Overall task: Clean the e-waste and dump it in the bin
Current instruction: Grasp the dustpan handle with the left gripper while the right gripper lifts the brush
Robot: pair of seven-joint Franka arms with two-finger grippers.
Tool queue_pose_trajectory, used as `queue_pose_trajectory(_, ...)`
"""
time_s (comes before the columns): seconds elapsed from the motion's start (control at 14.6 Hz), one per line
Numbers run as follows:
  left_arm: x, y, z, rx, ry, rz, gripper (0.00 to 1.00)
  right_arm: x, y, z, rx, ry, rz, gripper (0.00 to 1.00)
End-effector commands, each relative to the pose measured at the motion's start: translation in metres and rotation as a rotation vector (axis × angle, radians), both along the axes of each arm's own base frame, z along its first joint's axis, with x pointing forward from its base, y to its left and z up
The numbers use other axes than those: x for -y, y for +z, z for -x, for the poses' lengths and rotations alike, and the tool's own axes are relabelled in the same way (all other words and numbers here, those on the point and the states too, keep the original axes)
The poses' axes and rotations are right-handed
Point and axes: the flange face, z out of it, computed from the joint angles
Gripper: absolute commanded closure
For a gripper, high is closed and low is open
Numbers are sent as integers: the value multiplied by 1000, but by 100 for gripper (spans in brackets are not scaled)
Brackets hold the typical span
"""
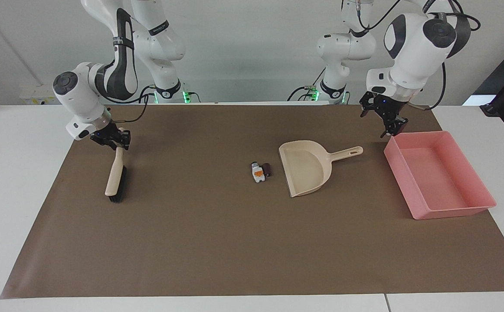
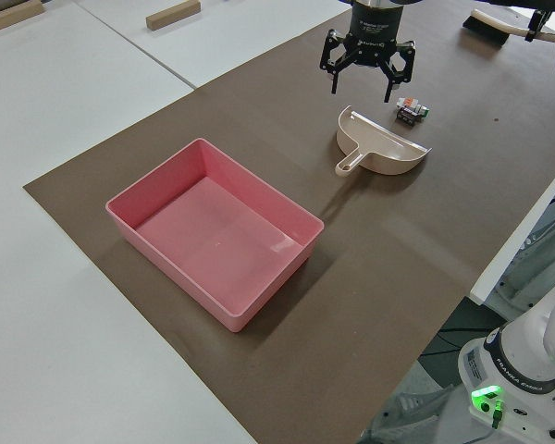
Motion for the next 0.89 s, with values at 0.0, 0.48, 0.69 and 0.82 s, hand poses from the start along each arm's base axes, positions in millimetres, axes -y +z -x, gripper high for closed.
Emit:
queue_pose_trajectory(0.0,30,-43,16,22,-167,-110,1,1,1,7,17,2,-14,82)
queue_pose_trajectory(0.48,85,-141,28,36,-273,-248,1,-17,41,-19,-22,10,-17,100)
queue_pose_trajectory(0.69,91,-169,36,15,-282,-255,1,-56,77,-33,-91,69,-24,100)
queue_pose_trajectory(0.82,90,-177,40,9,-278,-256,2,-117,93,-40,-82,124,1,100)
